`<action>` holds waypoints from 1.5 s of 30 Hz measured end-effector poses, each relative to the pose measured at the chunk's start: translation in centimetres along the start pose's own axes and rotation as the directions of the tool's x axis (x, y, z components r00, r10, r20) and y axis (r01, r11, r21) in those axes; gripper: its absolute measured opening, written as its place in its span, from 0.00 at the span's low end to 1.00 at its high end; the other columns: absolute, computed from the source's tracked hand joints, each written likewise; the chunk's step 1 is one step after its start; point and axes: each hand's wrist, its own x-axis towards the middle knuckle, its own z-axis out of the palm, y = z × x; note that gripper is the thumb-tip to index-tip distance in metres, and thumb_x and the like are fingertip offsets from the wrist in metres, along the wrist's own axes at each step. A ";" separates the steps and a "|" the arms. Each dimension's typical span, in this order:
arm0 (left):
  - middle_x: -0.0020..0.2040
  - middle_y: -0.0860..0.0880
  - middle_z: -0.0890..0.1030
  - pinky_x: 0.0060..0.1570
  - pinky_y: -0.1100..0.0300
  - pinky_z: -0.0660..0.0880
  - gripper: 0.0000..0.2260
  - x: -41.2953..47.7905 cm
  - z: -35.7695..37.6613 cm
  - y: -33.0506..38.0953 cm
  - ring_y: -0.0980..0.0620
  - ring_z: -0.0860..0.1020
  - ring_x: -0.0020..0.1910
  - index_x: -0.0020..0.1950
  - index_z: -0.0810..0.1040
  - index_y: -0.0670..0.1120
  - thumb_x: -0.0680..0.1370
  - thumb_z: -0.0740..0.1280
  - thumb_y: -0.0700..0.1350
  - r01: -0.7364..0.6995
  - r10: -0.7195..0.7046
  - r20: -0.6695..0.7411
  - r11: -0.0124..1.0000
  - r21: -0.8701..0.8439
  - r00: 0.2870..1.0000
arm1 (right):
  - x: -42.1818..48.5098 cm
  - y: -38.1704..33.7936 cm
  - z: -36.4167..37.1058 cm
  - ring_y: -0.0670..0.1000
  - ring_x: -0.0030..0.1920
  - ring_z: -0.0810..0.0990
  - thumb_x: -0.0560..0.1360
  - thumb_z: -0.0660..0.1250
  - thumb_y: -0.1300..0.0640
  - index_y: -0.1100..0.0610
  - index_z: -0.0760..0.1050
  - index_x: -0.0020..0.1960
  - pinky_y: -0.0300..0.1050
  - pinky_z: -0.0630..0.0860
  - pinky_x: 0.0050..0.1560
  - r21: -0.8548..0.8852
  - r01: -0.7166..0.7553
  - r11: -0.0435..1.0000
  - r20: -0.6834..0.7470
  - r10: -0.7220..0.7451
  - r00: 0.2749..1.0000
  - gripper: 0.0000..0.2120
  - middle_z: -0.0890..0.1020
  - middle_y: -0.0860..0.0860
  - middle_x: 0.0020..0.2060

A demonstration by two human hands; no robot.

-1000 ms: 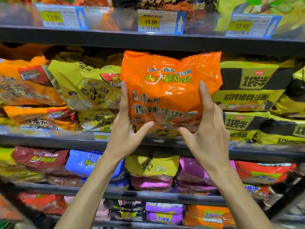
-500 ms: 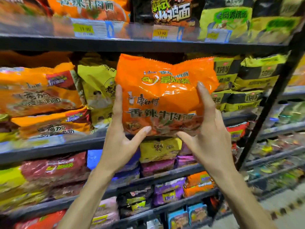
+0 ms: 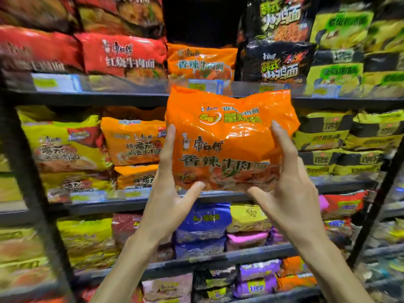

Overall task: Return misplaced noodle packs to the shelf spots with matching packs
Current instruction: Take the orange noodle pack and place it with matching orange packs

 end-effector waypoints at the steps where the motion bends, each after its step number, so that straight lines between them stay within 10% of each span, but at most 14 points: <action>1: 0.73 0.82 0.44 0.70 0.74 0.48 0.51 0.2 -0.4 0.2 0.79 0.47 0.74 0.75 0.41 0.75 0.76 0.74 0.39 -0.002 0.002 -0.010 1.000 0.009 1.000 | 0.5 -0.4 0.0 0.54 0.46 0.81 0.64 0.78 0.64 0.31 0.44 0.75 0.50 0.76 0.38 0.000 0.018 1.000 -0.004 -0.018 1.000 0.58 0.72 0.49 0.64; 6: 0.75 0.79 0.50 0.71 0.40 0.69 0.51 2.7 -2.1 1.2 0.74 0.56 0.75 0.76 0.42 0.76 0.77 0.73 0.36 -0.040 0.039 -0.043 0.999 -0.006 0.998 | 3.6 -1.6 -0.6 0.59 0.56 0.79 0.64 0.76 0.63 0.34 0.45 0.77 0.52 0.75 0.41 -0.010 0.090 0.996 -0.052 -0.090 0.995 0.57 0.73 0.53 0.67; 10: 0.81 0.64 0.54 0.71 0.59 0.70 0.51 5.9 -3.1 2.2 0.73 0.63 0.72 0.73 0.42 0.79 0.77 0.72 0.35 -0.119 0.119 -0.082 0.993 0.004 0.990 | 6.9 -2.2 -1.4 0.57 0.41 0.80 0.66 0.76 0.63 0.33 0.42 0.76 0.58 0.78 0.41 -0.017 0.107 0.994 -0.080 -0.108 0.991 0.57 0.74 0.55 0.62; 13: 0.82 0.64 0.52 0.72 0.40 0.69 0.49 8.7 -3.7 2.6 0.58 0.58 0.81 0.79 0.43 0.70 0.77 0.71 0.35 -0.151 0.151 -0.069 0.988 -0.007 0.986 | 9.9 -2.4 -1.6 0.57 0.43 0.79 0.66 0.75 0.63 0.35 0.43 0.77 0.57 0.78 0.41 -0.027 0.144 0.989 -0.110 -0.146 0.983 0.56 0.76 0.56 0.60; 19: 0.83 0.60 0.52 0.79 0.43 0.58 0.48 14.1 -4.3 2.0 0.57 0.54 0.82 0.81 0.44 0.64 0.77 0.72 0.34 -0.221 0.222 -0.114 0.975 0.026 0.968 | 15.6 -1.9 -0.8 0.59 0.54 0.77 0.66 0.74 0.64 0.40 0.45 0.78 0.56 0.78 0.42 -0.043 0.262 0.964 -0.169 -0.266 0.949 0.53 0.76 0.54 0.60; 24: 0.76 0.73 0.52 0.69 0.78 0.60 0.47 18.8 -4.2 1.0 0.78 0.54 0.73 0.81 0.45 0.62 0.77 0.72 0.34 -0.316 0.326 -0.178 0.945 0.083 0.928 | 20.8 -0.8 0.2 0.58 0.56 0.77 0.68 0.75 0.61 0.42 0.45 0.78 0.59 0.80 0.45 -0.001 0.364 0.932 -0.211 -0.356 0.910 0.51 0.75 0.55 0.63; 28: 0.81 0.60 0.57 0.66 0.76 0.66 0.46 23.5 -3.9 0.8 0.63 0.68 0.73 0.81 0.45 0.63 0.78 0.74 0.39 -0.363 0.387 -0.213 0.920 0.145 0.897 | 25.9 0.5 0.8 0.56 0.48 0.77 0.66 0.73 0.65 0.42 0.47 0.78 0.53 0.77 0.39 0.025 0.425 0.905 -0.278 -0.402 0.872 0.52 0.76 0.53 0.60; 31: 0.77 0.46 0.70 0.49 0.69 0.79 0.49 27.3 -3.8 -0.3 0.56 0.82 0.49 0.78 0.44 0.70 0.77 0.75 0.38 -0.358 0.419 -0.251 0.899 0.252 0.873 | 29.6 1.5 1.8 0.56 0.50 0.76 0.65 0.74 0.67 0.42 0.47 0.78 0.57 0.78 0.39 0.028 0.471 0.882 -0.321 -0.438 0.840 0.54 0.76 0.54 0.61; 38: 0.48 0.36 0.82 0.27 0.49 0.76 0.54 32.1 -2.1 -3.2 0.47 0.75 0.27 0.76 0.36 0.73 0.77 0.71 0.33 -0.250 0.361 -0.264 0.893 0.374 0.894 | 35.2 3.9 4.9 0.58 0.56 0.77 0.68 0.77 0.59 0.46 0.55 0.74 0.60 0.80 0.44 0.065 0.475 0.878 -0.423 -0.407 0.810 0.43 0.76 0.53 0.60; 42: 0.78 0.47 0.68 0.36 0.44 0.81 0.49 32.9 -1.5 -4.7 0.52 0.75 0.27 0.77 0.36 0.69 0.79 0.74 0.44 -0.337 0.444 -0.293 0.874 0.349 0.847 | 35.8 4.7 6.6 0.59 0.59 0.77 0.68 0.79 0.57 0.44 0.52 0.74 0.59 0.81 0.42 0.056 0.493 0.868 -0.475 -0.411 0.778 0.46 0.73 0.55 0.65; 45: 0.74 0.60 0.66 0.44 0.53 0.79 0.44 33.4 -0.6 -5.5 0.48 0.74 0.27 0.79 0.40 0.59 0.80 0.73 0.47 -0.393 0.499 -0.307 0.851 0.347 0.810 | 36.1 5.0 7.9 0.61 0.66 0.73 0.69 0.78 0.59 0.45 0.52 0.75 0.61 0.81 0.48 0.098 0.520 0.848 -0.507 -0.407 0.760 0.45 0.68 0.58 0.70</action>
